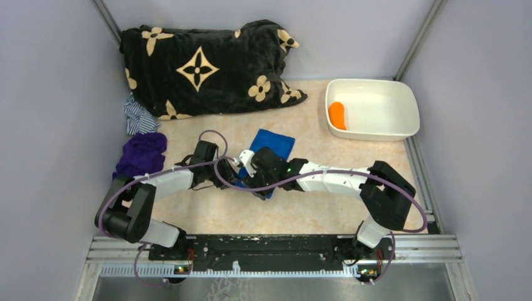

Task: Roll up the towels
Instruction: Roll the towel at the center of the board.

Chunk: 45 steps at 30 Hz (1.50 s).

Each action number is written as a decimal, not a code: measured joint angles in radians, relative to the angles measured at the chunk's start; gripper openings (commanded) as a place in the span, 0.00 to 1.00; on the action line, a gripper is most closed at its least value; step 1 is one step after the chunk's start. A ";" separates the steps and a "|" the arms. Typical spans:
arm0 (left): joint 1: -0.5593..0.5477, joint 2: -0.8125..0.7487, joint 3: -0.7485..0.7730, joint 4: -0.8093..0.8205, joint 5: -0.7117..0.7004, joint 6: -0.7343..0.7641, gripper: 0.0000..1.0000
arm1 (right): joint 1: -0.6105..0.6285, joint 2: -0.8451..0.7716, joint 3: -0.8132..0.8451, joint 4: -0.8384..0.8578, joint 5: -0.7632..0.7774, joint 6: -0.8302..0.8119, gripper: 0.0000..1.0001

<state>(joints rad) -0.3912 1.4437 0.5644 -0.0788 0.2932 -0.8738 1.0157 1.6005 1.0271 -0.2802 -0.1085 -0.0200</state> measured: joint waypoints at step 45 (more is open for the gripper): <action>0.002 -0.278 -0.131 -0.004 -0.040 -0.050 0.67 | -0.380 0.406 -0.069 0.394 -0.879 0.492 0.00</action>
<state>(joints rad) -0.3897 1.1660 0.4335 -0.0830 0.2531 -0.9234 0.6357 2.0068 0.9581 0.1139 -0.9874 0.4725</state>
